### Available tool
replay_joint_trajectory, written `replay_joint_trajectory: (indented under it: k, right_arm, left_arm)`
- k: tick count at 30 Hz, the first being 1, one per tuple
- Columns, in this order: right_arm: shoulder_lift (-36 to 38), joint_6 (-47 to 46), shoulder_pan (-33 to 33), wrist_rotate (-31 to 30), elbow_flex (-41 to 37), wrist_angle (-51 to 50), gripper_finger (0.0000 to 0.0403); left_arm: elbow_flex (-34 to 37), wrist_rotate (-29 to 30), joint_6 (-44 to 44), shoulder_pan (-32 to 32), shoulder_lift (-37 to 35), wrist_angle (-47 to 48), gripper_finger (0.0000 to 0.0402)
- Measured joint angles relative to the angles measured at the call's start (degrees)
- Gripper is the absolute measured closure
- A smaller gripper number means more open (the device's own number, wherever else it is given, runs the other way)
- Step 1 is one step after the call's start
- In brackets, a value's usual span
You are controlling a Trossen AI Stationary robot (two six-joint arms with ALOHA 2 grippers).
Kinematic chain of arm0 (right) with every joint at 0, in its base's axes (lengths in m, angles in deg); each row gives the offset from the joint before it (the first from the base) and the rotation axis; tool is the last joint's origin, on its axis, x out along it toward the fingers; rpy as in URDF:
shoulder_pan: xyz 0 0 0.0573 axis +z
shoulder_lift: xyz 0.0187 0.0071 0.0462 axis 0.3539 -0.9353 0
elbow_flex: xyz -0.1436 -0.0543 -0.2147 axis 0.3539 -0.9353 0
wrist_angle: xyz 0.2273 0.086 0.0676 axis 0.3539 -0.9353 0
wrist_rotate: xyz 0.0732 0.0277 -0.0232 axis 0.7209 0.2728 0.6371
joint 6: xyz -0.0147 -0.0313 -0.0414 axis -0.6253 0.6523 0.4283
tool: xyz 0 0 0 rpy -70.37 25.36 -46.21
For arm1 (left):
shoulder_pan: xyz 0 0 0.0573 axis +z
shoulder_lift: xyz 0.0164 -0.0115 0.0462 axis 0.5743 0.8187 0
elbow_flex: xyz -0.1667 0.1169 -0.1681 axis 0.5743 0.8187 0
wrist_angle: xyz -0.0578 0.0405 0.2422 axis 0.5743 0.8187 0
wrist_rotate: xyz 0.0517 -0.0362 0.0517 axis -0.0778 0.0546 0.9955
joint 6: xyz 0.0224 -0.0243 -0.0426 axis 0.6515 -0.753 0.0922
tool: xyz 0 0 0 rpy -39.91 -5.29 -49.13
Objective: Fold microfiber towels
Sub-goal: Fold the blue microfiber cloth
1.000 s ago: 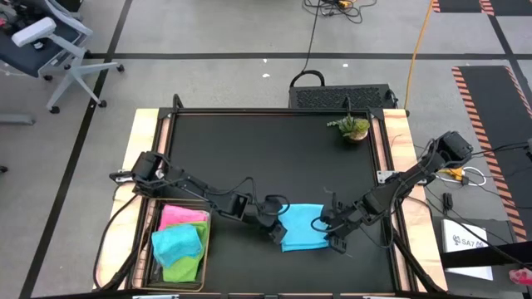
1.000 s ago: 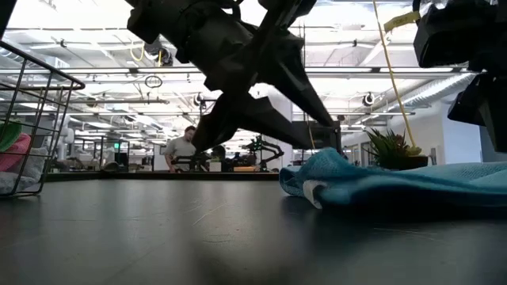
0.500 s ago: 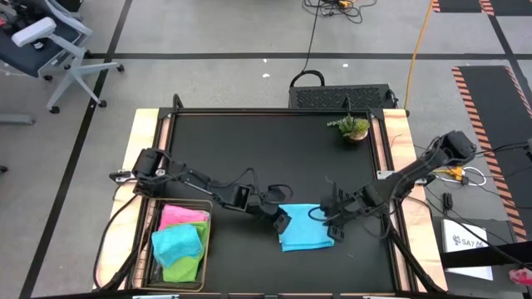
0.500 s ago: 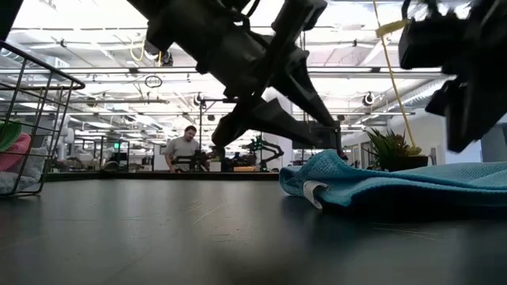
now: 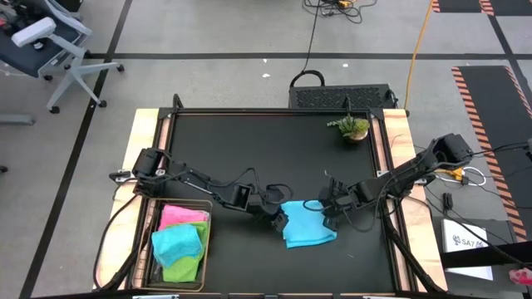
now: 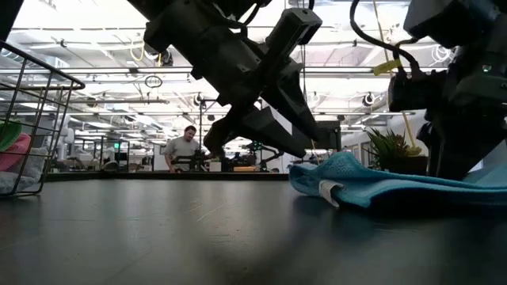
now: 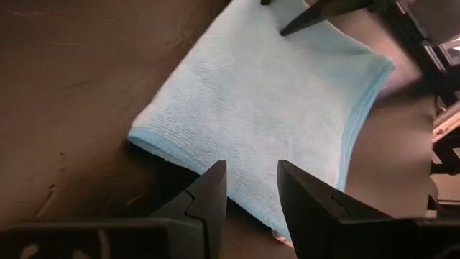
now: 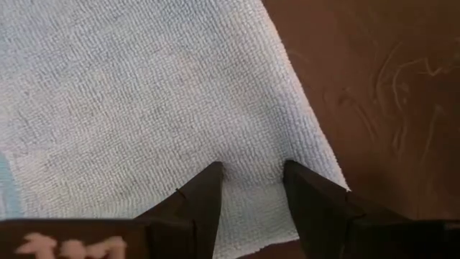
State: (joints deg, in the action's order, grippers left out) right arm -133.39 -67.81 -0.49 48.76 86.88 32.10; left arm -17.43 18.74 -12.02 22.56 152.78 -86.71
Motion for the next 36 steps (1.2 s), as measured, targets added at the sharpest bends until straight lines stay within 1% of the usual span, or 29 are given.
replay_joint_trajectory:
  k: [5, 10, 14, 18, 21, 23, 27, 31, 32, 36]
  right_arm:
    - [0.1, 3.3, -1.9, -0.3, -0.9, 4.0, 0.0257]
    - [-0.2, 7.7, -5.9, -0.2, -1.1, 9.6, 0.0257]
    - [-0.1, 9.4, -8.5, 0.5, -1.1, 11.7, 0.0257]
    - [1.5, 9.4, -9.8, 7.3, -1.1, 16.9, 0.0257]
    - [3.8, 8.7, -10.1, 11.7, -1.0, 18.2, 0.0257]
    - [5.1, 7.8, -9.7, 13.5, -1.0, 18.5, 0.0257]
    - [4.7, 8.0, -7.1, 14.0, -1.0, 17.8, 0.0259]
    - [1.3, 10.0, -4.6, 13.7, -1.0, 17.3, 0.0279]
    - [0.3, 10.4, -4.3, 13.7, -1.0, 17.1, 0.0287]
    - [-3.1, 13.1, -4.0, 13.7, -1.0, 16.3, 0.0331]
  left_arm:
    - [0.0, 1.7, 0.2, 0.3, 0.0, 0.1, 0.0275]
    - [0.0, 1.5, 0.2, 1.6, 0.0, 0.0, 0.0275]
    - [0.0, 1.5, 0.5, 2.3, 0.0, -0.4, 0.0275]
    - [0.0, 1.3, 1.9, 3.1, 0.0, -0.4, 0.0275]
    - [0.0, 0.0, 2.9, 4.0, 0.0, -0.4, 0.0275]
    - [0.0, -1.0, 3.3, 4.5, 0.0, 0.0, 0.0275]
    - [0.0, -1.7, 3.8, 5.0, 0.0, -0.1, 0.0275]
    - [0.0, -1.3, 5.2, 5.5, -1.2, 0.6, 0.0275]
    - [-0.1, -0.8, 5.5, 5.5, -1.8, 0.5, 0.0275]
    - [0.0, 0.9, 6.8, 5.6, -5.0, 4.9, 0.0275]
